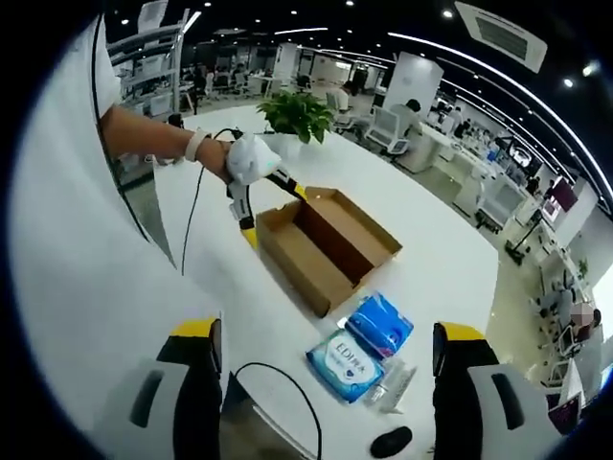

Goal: Operate the shoe box by opening the lid, removing the specified soft item, and placing it in the target area until the item is outside and the box remains undamaged.

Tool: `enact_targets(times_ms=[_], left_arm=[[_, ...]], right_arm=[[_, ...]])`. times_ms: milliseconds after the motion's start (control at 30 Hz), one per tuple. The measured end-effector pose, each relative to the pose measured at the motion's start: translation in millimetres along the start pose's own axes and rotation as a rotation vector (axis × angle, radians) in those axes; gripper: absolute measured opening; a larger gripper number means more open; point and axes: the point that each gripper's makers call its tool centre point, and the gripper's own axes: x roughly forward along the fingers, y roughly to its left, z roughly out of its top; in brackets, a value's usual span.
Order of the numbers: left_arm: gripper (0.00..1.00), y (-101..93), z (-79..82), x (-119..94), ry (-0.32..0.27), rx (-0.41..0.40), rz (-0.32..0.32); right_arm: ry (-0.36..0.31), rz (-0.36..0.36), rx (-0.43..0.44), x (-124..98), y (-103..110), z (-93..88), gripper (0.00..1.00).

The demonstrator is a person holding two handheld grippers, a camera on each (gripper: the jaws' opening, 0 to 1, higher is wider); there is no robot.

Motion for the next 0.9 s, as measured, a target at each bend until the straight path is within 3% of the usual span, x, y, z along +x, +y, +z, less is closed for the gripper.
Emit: enact_targets(times_ms=[233, 500, 733, 900], left_arm=[[0.95, 3.7, -18.7, -1, 0.008, 0.012, -0.039], [0.86, 5.6, -26.0, 6, -0.003, 0.017, -0.098], [0.77, -4.9, -48.3, 26, 0.065, 0.036, -0.18], [0.63, -10.1, -64.2, 34, 0.1, 0.028, -0.223]], right_arm=[[0.027, -0.005, -0.002, 20, 13, 10.4, 0.92], [0.025, -0.012, 0.021, 25, 23, 25.5, 0.92], [0.038, -0.018, 0.044, 28, 29, 27.7, 0.92], [0.055, -0.026, 0.049, 30, 32, 27.3, 0.91]])
